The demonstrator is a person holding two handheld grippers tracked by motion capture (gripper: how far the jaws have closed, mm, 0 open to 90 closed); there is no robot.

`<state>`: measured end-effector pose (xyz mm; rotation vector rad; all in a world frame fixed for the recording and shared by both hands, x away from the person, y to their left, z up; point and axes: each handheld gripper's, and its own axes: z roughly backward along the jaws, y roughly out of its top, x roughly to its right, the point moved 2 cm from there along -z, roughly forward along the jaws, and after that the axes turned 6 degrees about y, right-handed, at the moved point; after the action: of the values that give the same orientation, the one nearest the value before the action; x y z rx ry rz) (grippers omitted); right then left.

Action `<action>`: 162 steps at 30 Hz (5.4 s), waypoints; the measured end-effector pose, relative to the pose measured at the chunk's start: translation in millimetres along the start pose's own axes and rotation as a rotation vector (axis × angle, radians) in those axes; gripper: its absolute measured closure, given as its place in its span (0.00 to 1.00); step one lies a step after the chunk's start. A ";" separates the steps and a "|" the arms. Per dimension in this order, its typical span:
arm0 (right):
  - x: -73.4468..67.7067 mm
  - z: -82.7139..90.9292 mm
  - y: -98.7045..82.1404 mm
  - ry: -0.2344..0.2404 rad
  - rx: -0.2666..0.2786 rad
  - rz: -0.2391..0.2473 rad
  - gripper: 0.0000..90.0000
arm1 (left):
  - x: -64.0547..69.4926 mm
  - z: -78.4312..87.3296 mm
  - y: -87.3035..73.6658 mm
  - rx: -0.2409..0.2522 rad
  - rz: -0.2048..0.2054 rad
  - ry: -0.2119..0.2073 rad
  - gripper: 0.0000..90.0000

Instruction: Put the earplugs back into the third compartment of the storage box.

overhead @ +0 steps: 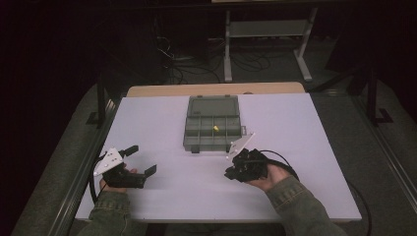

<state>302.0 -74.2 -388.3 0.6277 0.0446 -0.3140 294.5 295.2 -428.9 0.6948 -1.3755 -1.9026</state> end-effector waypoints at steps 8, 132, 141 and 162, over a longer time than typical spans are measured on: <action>12.9 4.3 11.3 0.012 0.016 -0.006 0.89 | 0.1 -0.4 -0.3 0.000 0.000 0.000 0.00; 109.7 26.6 -22.9 -0.223 0.322 -0.282 0.01 | -1.0 1.9 -0.1 0.005 0.005 0.003 0.00; 94.1 33.7 -45.8 -0.222 0.350 -0.294 0.01 | -0.8 1.6 -0.2 0.003 0.005 0.002 0.00; 58.3 46.3 -117.8 -0.266 0.472 -0.336 0.00 | 0.3 1.6 -0.4 -0.002 0.005 0.002 0.00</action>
<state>319.4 -207.2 -425.9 1.0435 -0.1869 -0.7438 293.1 296.0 -428.8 0.6912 -1.3732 -1.8982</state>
